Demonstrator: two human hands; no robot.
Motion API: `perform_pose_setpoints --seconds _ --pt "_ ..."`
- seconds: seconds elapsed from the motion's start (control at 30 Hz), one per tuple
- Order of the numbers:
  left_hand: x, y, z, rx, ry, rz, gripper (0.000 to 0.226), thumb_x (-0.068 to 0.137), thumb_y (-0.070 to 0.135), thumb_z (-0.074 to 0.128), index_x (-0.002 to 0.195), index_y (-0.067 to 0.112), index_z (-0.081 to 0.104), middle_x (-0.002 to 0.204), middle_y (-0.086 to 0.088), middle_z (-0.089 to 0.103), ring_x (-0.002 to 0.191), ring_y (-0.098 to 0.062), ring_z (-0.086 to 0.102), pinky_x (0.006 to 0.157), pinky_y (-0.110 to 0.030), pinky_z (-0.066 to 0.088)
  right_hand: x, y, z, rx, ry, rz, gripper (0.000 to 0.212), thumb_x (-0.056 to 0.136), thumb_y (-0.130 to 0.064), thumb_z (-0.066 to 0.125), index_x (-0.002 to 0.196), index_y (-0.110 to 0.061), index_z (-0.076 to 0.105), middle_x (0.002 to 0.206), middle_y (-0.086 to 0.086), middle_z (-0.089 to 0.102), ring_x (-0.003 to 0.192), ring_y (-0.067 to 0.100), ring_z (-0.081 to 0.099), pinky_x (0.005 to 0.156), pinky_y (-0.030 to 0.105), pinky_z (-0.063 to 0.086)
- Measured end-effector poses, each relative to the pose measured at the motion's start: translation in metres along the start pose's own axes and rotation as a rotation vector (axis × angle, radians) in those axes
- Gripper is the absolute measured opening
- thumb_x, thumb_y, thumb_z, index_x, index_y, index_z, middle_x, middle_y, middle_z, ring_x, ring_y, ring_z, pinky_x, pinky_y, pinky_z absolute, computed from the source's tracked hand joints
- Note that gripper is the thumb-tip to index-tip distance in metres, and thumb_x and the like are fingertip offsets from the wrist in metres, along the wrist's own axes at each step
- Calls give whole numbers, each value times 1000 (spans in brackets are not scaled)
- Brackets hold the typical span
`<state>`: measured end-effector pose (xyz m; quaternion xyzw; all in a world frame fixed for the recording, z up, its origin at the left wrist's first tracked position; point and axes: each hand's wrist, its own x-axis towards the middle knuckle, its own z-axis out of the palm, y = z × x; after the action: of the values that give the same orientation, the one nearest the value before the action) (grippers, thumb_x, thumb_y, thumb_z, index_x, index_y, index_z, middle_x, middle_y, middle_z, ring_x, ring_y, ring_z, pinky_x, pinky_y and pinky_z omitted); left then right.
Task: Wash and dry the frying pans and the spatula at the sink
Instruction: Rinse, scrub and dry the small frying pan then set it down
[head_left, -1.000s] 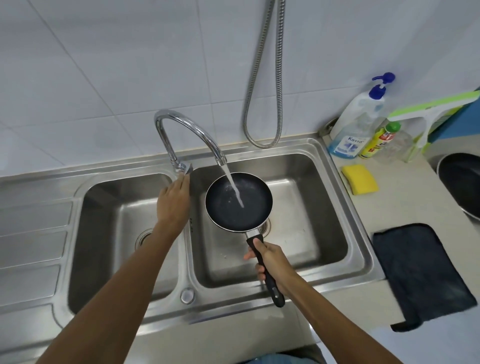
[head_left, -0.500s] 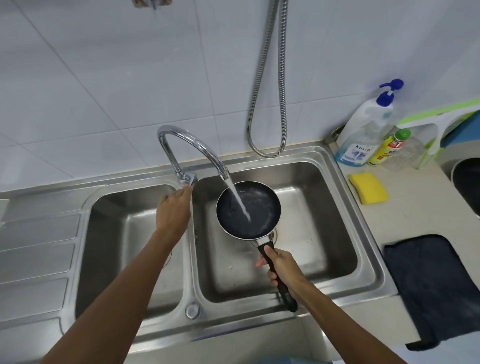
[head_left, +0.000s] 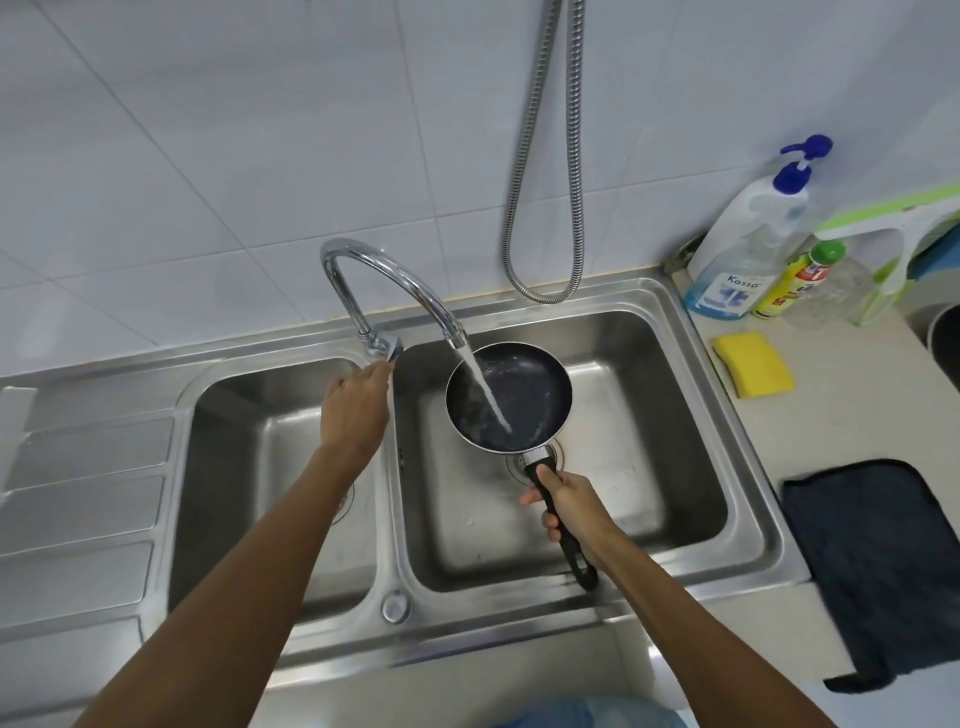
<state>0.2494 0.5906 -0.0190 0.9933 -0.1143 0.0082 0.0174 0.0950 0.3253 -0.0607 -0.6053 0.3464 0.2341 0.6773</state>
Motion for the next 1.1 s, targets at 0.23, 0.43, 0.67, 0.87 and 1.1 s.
perform_pose_setpoints --seconds 0.23,0.43,0.67,0.87,1.1 --pt "-2 -4 -1 -3 8 -7 41 80 -9 66 113 15 63 106 -3 75 90 -31 70 81 -41 48 -4 2 10 -32 -75 10 34 106 -33 51 110 -1 61 88 8 78 44 13 39 39 22 34" --pt "-4 -5 -4 -20 22 23 29 91 3 67 119 11 64 111 -9 75 94 -33 71 87 -44 50 4 10 -9 -135 5 -6 32 106 -33 49 102 -4 63 87 6 78 45 16 40 42 25 35" --pt "0 -4 -9 0 55 51 22 94 24 68 113 12 68 105 -7 76 93 -33 71 81 -44 49 8 6 -21 -403 113 -162 28 105 -29 49 94 -7 62 81 -1 77 46 22 50 40 27 41" --pt "7 -9 -9 71 88 121 19 83 10 79 100 12 71 91 -6 78 79 -31 72 82 -39 50 12 12 -27 -789 286 -238 26 99 -39 57 94 -13 59 84 2 74 73 24 66 65 38 54" --pt "23 -13 -25 85 131 202 30 82 -2 74 108 11 69 93 -12 77 76 -36 73 80 -43 54 4 5 -29 -874 452 -256 26 96 -39 65 107 -17 59 90 3 73 73 25 58 66 30 43"
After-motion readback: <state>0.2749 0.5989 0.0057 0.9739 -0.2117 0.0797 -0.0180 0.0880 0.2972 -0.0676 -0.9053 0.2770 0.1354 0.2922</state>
